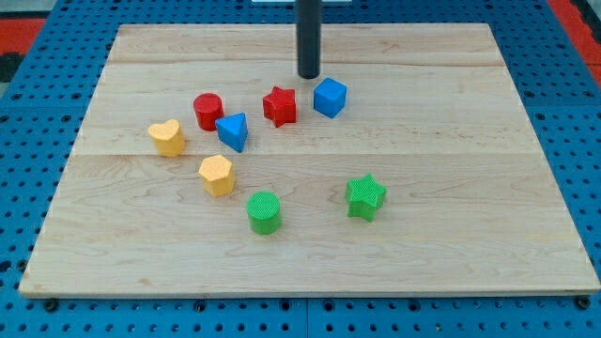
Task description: Move the blue cube diagonal to the green sar
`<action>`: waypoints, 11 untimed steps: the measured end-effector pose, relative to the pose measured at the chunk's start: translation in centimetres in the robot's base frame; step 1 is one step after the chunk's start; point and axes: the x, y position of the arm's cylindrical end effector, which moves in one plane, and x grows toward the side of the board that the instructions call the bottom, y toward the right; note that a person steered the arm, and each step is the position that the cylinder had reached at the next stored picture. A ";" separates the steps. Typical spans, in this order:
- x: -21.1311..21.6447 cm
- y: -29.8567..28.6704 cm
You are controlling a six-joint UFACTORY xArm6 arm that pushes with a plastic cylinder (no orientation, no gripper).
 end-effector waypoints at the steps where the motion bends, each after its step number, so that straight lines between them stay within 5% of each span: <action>1: 2.9 3.8; 3: 7.2 3.7; 6: 4.5 3.1; 11: 9.4 0.1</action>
